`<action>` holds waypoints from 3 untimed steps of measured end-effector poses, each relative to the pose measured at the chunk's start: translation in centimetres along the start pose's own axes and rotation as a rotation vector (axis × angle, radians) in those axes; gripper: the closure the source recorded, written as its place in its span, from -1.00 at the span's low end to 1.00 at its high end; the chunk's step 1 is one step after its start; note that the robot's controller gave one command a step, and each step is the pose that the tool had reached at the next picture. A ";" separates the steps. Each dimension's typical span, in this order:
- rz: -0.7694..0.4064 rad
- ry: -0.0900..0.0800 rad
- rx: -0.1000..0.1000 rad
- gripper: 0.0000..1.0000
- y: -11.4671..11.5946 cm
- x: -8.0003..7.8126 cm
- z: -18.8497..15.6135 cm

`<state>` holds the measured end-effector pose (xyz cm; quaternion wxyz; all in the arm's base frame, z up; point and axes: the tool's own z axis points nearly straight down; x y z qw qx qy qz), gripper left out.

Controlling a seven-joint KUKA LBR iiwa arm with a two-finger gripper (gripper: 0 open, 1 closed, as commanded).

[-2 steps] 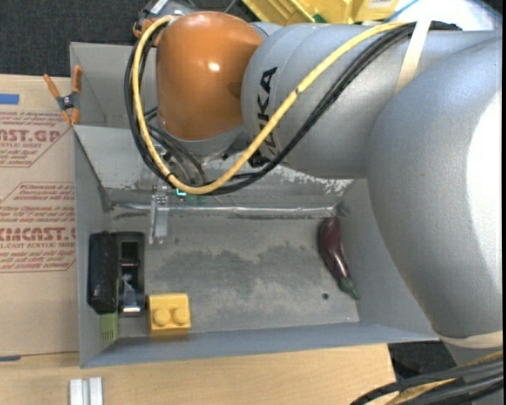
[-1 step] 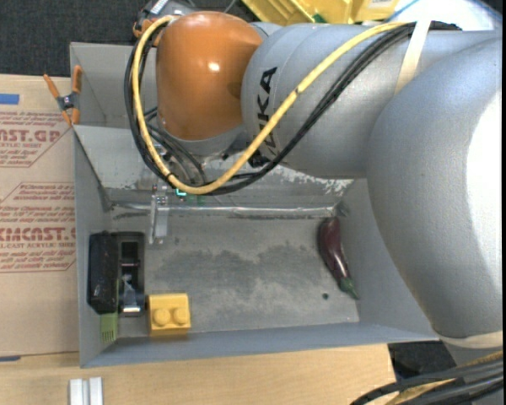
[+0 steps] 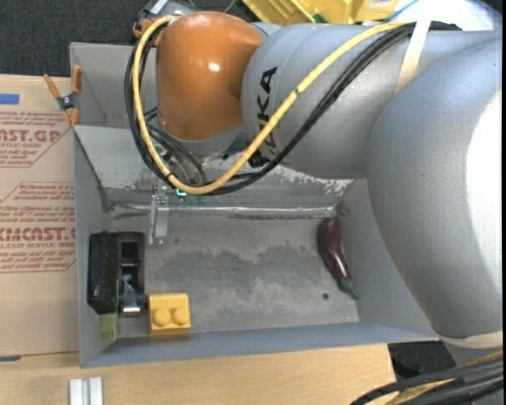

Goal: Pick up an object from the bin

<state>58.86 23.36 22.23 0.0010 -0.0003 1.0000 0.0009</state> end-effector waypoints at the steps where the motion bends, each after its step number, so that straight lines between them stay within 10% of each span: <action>1: 0.118 0.003 0.001 -1.00 -4.0 1.0 5.6; 2: -0.016 -0.007 -0.005 -1.00 -1.8 1.3 5.7; 3: 0.120 -0.001 0.000 -1.00 -4.2 0.2 8.7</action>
Offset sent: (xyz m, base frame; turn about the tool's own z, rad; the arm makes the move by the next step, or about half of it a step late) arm -0.0127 -0.0185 -0.0567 -0.0180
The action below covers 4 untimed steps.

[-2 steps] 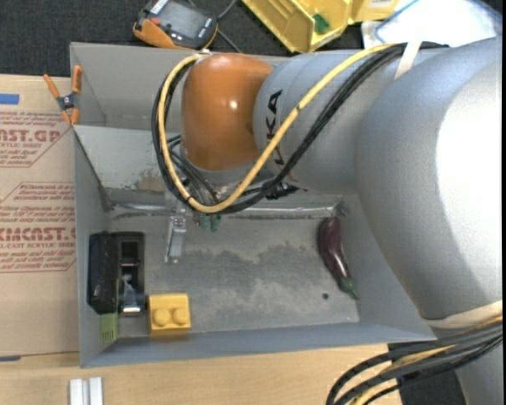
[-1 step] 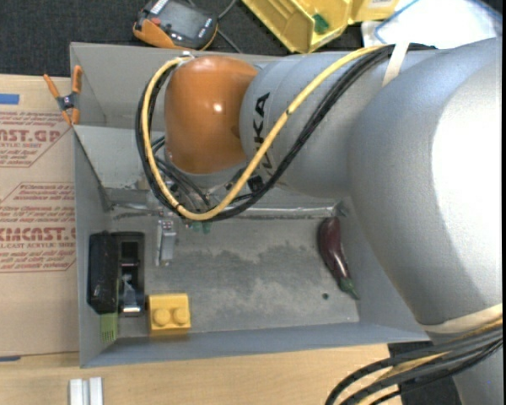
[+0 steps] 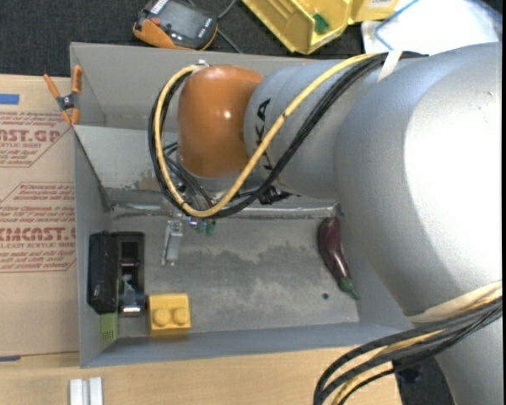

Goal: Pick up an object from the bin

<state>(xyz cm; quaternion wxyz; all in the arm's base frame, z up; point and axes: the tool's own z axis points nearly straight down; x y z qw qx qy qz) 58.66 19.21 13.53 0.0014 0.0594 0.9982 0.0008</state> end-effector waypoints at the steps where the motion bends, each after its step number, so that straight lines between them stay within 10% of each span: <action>1: -0.429 -0.016 -0.002 -1.00 0.7 5.5 2.4; 2: -0.044 -0.005 -0.003 -1.00 -2.2 0.3 2.9; 3: -0.396 -0.019 -0.005 -1.00 2.5 2.0 6.6; 4: -0.184 -0.063 -0.015 -1.00 -4.4 7.9 5.6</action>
Offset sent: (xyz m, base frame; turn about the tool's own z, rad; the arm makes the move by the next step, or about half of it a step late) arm -0.0058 -0.0232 -0.0293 -0.0439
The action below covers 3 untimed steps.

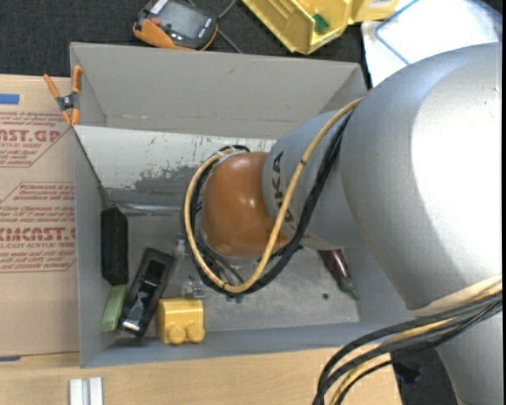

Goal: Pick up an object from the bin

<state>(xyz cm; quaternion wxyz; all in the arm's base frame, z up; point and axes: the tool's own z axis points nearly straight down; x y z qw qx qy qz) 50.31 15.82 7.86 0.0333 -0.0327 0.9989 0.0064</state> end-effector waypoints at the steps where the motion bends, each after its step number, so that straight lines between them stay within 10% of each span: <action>1: -0.205 0.044 0.007 -1.00 6.0 -7.6 1.4; 2: -0.125 0.023 0.006 -1.00 4.5 -5.6 1.1; 3: -0.173 0.026 0.003 -1.00 5.7 -8.3 -7.8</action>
Offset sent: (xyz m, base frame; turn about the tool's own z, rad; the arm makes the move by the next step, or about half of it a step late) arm 0.0521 0.0481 -0.0086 -0.1254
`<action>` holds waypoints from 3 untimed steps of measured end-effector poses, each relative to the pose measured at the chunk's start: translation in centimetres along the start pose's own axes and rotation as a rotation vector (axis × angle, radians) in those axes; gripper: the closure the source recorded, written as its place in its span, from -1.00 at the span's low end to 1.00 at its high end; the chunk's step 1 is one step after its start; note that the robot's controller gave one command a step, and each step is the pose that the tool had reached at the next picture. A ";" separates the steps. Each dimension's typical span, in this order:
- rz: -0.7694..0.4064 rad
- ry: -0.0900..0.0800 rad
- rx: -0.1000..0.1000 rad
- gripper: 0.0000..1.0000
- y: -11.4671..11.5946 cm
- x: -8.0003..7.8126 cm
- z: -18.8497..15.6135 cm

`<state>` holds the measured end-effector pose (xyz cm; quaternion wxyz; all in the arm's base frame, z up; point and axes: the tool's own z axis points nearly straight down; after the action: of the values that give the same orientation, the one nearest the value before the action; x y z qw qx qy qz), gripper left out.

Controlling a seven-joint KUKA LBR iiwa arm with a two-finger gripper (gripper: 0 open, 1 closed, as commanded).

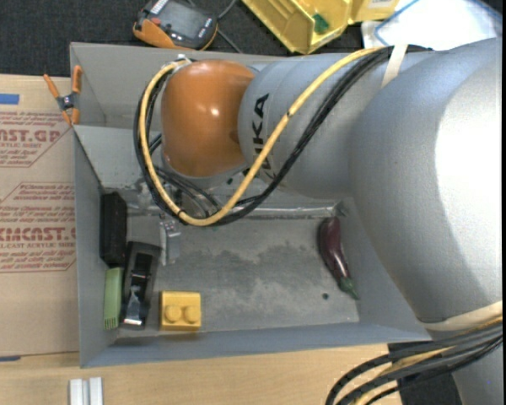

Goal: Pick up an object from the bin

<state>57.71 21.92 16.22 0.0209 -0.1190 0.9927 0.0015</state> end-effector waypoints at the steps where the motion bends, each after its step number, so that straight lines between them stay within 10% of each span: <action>1: 0.003 0.003 0.001 -1.00 1.3 1.3 -4.6; 2: -0.018 0.016 0.003 -1.00 0.3 0.0 3.5; 3: -0.042 -0.006 0.000 -1.00 1.9 -0.8 1.3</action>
Offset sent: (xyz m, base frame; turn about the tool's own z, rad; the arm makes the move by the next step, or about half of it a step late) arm 0.0017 0.0033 -0.0311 -0.0178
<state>58.11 23.99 14.98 0.0238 -0.1398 0.9899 0.0015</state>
